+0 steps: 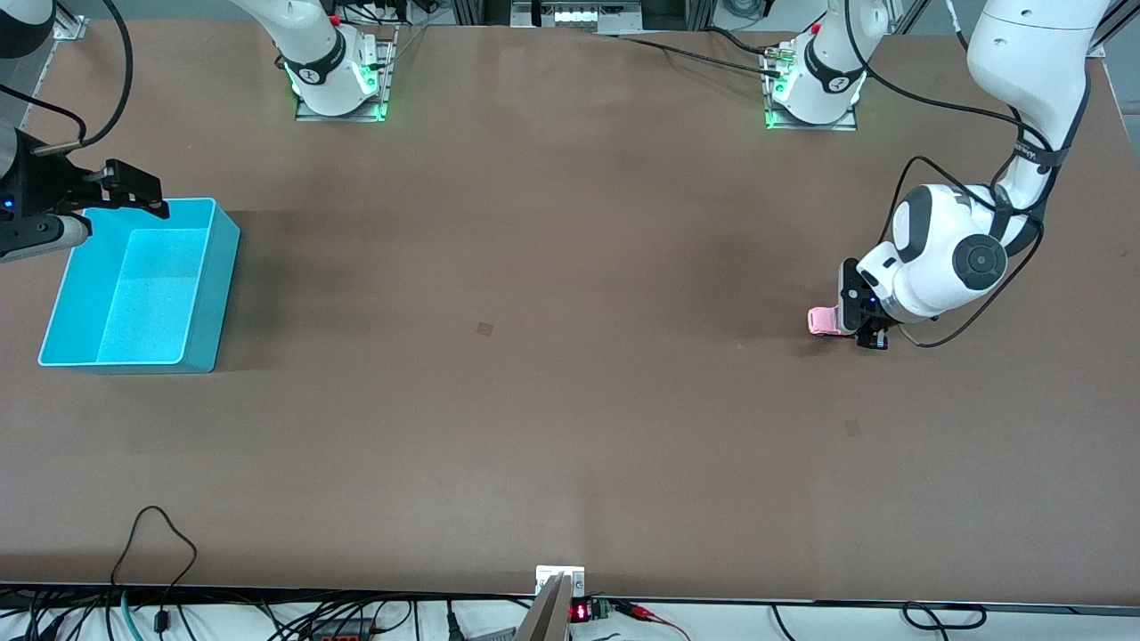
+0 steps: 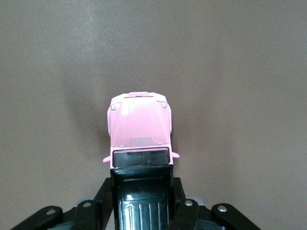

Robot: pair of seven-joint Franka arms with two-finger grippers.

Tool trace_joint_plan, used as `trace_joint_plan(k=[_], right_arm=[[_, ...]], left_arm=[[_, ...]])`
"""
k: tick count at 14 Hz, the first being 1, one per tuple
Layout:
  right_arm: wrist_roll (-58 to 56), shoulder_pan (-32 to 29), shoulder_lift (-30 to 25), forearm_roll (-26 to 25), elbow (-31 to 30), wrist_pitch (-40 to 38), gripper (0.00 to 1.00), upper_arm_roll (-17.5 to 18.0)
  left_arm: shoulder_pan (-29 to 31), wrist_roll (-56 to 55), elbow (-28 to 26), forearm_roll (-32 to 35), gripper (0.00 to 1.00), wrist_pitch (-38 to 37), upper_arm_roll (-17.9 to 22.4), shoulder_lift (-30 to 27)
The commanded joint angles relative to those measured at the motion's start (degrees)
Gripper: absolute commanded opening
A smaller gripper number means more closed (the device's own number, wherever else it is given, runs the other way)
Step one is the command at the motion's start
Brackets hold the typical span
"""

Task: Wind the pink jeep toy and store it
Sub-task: 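Press the jeep down and drag it backward with the left gripper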

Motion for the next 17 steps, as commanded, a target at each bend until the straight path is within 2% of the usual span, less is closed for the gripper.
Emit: trace_joint_plan(k=[1, 6, 13, 17], right_arm=[[0.21, -0.01, -0.5, 0.03, 0.02, -0.73, 1.0, -0.05], [0.21, -0.1, -0.5, 0.03, -0.07, -0.73, 1.0, -0.05], [0.21, -0.1, -0.5, 0.03, -0.07, -0.73, 1.0, -0.05], [0.21, -0.1, -0.5, 0.03, -0.07, -0.73, 1.0, -0.05]], left_arm=[[2.0, -0.56, 0.64, 0.77, 0.26, 3.02, -0.03, 5.09], [4.19, -0.12, 1.69, 1.12, 0.26, 3.02, 0.68, 6.84], [7.89, -0.12, 3.0, 7.97, 0.26, 2.93, 0.77, 6.85], [10.0, 0.84, 3.1, 8.59, 0.26, 2.84, 0.77, 6.76]])
